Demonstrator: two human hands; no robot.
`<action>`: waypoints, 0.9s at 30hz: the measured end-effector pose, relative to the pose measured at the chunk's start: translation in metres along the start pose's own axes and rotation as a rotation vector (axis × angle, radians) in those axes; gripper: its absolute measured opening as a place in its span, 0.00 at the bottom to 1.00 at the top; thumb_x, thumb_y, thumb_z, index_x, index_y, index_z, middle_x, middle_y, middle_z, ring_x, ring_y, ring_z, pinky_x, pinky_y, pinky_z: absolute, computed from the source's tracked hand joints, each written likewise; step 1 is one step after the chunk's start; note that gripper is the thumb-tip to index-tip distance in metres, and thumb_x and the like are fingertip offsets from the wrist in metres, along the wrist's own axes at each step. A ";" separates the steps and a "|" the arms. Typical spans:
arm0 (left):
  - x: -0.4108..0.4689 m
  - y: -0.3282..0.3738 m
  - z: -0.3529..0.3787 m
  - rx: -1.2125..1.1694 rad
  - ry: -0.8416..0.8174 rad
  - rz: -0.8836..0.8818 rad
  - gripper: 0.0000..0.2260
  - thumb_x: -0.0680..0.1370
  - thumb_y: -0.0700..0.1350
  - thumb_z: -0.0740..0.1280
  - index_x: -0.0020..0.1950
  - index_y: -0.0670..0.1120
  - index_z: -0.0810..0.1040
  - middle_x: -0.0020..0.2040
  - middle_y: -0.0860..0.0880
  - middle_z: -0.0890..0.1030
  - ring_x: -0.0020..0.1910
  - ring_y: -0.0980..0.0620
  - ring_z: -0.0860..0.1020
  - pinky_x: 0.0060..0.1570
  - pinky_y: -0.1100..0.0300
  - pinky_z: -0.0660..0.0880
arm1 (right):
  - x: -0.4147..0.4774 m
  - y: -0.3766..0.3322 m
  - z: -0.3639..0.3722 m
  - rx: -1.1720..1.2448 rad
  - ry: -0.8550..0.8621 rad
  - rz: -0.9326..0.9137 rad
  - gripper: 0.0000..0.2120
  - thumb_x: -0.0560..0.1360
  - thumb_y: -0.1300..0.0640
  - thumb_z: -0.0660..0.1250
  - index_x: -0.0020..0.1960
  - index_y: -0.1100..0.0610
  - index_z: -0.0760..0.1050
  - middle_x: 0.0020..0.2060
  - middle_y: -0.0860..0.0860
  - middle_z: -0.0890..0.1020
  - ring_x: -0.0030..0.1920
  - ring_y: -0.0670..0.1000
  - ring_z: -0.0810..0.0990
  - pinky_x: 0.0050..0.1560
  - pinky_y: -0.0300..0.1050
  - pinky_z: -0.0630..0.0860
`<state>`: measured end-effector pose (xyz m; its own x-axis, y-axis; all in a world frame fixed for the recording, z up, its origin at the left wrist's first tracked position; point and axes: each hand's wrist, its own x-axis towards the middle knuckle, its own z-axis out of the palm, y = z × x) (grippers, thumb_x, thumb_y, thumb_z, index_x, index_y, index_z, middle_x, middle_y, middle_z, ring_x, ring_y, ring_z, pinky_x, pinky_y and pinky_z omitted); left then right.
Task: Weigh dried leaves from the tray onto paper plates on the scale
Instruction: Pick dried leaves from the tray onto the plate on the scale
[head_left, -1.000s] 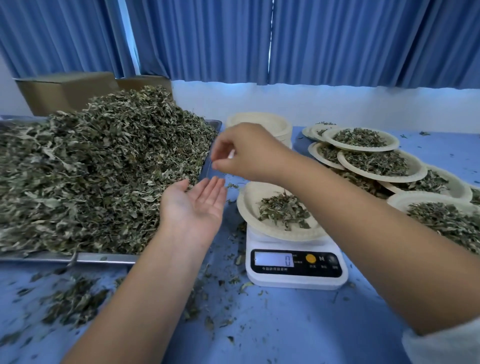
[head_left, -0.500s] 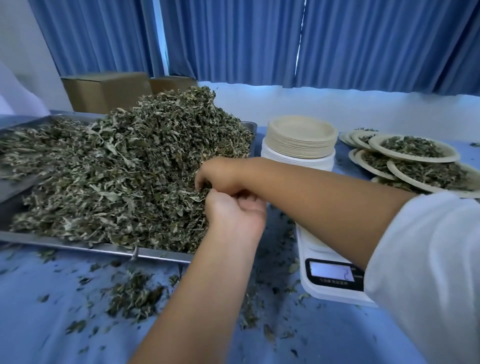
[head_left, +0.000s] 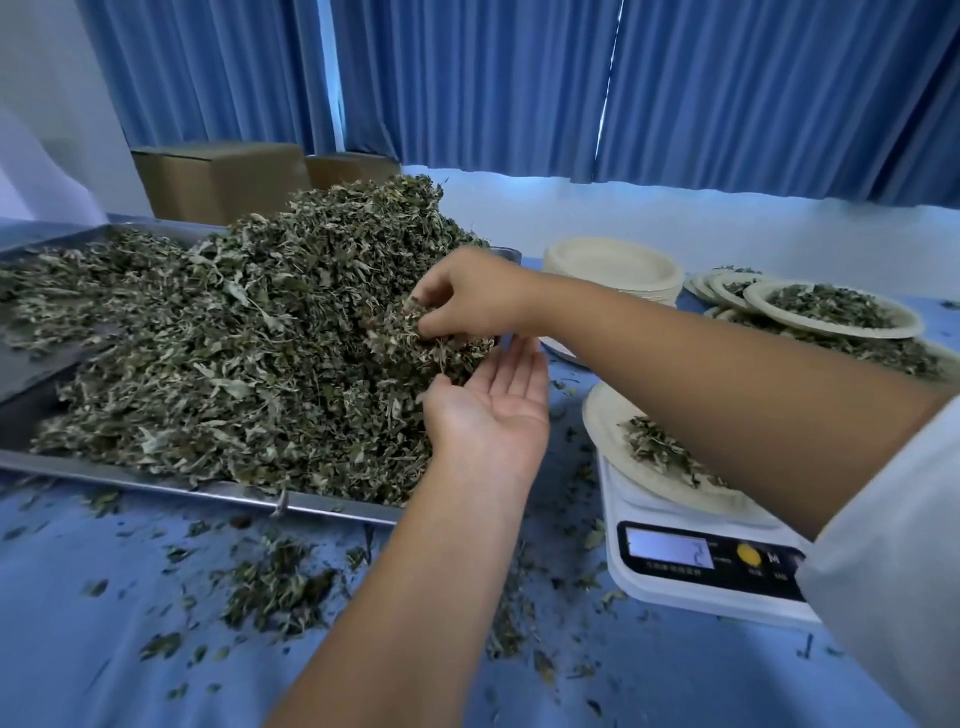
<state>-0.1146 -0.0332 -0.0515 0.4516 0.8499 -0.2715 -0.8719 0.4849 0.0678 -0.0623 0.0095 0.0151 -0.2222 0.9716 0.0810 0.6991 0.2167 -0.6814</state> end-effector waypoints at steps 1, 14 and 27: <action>0.000 -0.001 0.000 -0.003 0.004 0.005 0.27 0.83 0.54 0.48 0.65 0.32 0.68 0.59 0.34 0.76 0.61 0.38 0.75 0.59 0.46 0.72 | 0.000 0.003 -0.003 0.037 0.015 -0.009 0.10 0.77 0.66 0.64 0.55 0.72 0.77 0.32 0.52 0.73 0.32 0.44 0.71 0.35 0.30 0.74; -0.009 -0.007 0.004 0.012 -0.028 0.062 0.24 0.84 0.52 0.48 0.59 0.32 0.70 0.52 0.34 0.78 0.53 0.38 0.77 0.55 0.44 0.73 | -0.045 0.024 -0.034 0.345 0.144 0.037 0.03 0.73 0.66 0.68 0.44 0.65 0.75 0.38 0.58 0.68 0.35 0.47 0.72 0.33 0.34 0.75; -0.020 -0.038 0.000 0.216 -0.033 -0.023 0.26 0.83 0.52 0.50 0.58 0.28 0.71 0.54 0.30 0.78 0.56 0.35 0.77 0.54 0.44 0.74 | -0.132 0.084 -0.072 0.560 0.381 0.149 0.08 0.73 0.67 0.68 0.49 0.73 0.77 0.40 0.60 0.78 0.39 0.51 0.78 0.37 0.38 0.80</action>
<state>-0.0906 -0.0688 -0.0487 0.4800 0.8426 -0.2442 -0.8021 0.5342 0.2670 0.0746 -0.0938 -0.0009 0.1747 0.9750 0.1372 0.2244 0.0962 -0.9697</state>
